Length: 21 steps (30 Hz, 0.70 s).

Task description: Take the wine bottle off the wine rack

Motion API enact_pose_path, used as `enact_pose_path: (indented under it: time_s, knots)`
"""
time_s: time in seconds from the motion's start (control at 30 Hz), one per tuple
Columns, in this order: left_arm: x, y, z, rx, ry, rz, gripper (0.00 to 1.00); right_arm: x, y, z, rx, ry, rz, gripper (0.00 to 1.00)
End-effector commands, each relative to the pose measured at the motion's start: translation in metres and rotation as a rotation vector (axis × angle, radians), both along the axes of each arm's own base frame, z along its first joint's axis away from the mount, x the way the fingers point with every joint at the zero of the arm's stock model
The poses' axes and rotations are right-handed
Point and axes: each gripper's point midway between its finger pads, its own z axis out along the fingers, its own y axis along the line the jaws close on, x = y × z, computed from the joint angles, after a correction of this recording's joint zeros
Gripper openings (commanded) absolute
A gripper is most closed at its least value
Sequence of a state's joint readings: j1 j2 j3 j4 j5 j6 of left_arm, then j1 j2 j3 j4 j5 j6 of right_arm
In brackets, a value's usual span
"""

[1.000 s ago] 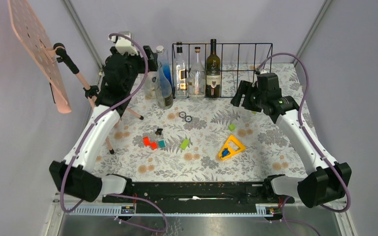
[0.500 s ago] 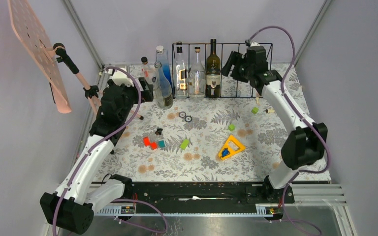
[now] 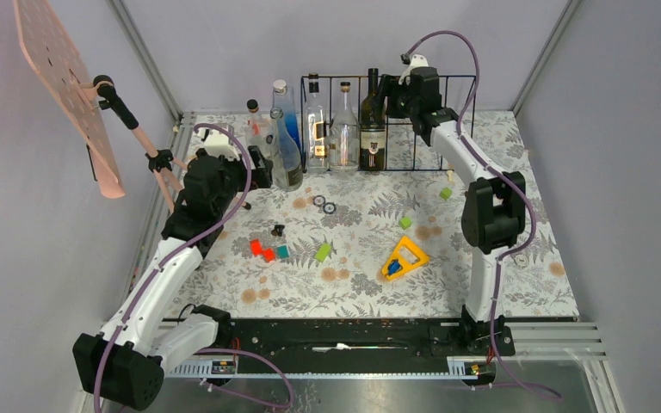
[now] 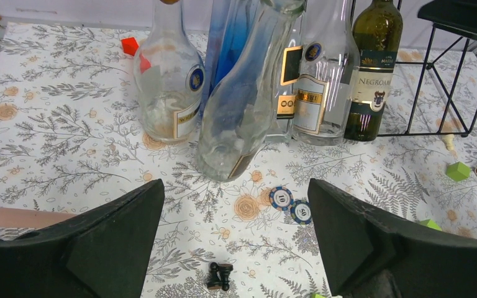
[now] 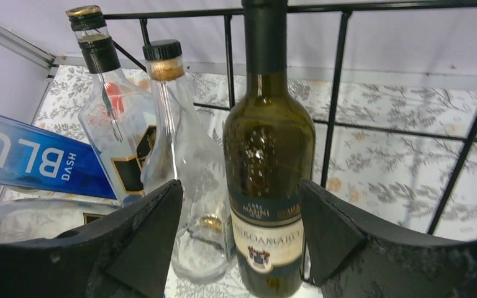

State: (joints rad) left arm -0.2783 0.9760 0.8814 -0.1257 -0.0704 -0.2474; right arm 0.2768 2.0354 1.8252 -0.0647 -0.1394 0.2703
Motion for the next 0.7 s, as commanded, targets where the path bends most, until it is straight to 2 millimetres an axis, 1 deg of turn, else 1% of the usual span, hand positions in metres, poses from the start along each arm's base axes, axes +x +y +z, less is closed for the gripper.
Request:
enact_pose_path:
  time_s: [0.0,0.1,0.2,0.23,0.37,0.47,0.57,0.67]
  knots:
    - [0.0,-0.005,0.018,-0.036,-0.057,-0.028,0.93,0.025,0.019,0.054,0.036,-0.21,0.081,0.76]
    - [-0.001,-0.004,0.019,-0.029,-0.058,-0.024,0.93,0.04,0.024,0.046,0.036,-0.209,0.08,0.75]
    - [-0.002,-0.005,0.022,-0.024,-0.06,-0.036,0.93,0.058,0.022,0.038,0.02,-0.19,0.037,0.75]
    - [-0.002,-0.006,0.022,-0.023,-0.06,-0.043,0.93,0.064,0.021,0.043,0.019,-0.193,0.026,0.74]
    - [-0.002,-0.009,0.022,-0.029,-0.053,-0.058,0.93,0.085,0.023,0.032,0.004,-0.167,0.005,0.71]
    - [-0.002,-0.008,0.022,-0.027,-0.049,-0.055,0.92,0.095,0.018,0.026,-0.009,-0.174,-0.036,0.69]
    - [-0.002,-0.006,0.024,-0.031,-0.054,-0.05,0.92,0.1,0.011,0.019,-0.015,-0.182,-0.081,0.67]
    - [-0.003,-0.009,0.024,-0.04,-0.054,-0.069,0.92,0.103,0.012,0.011,-0.014,-0.178,-0.085,0.66]
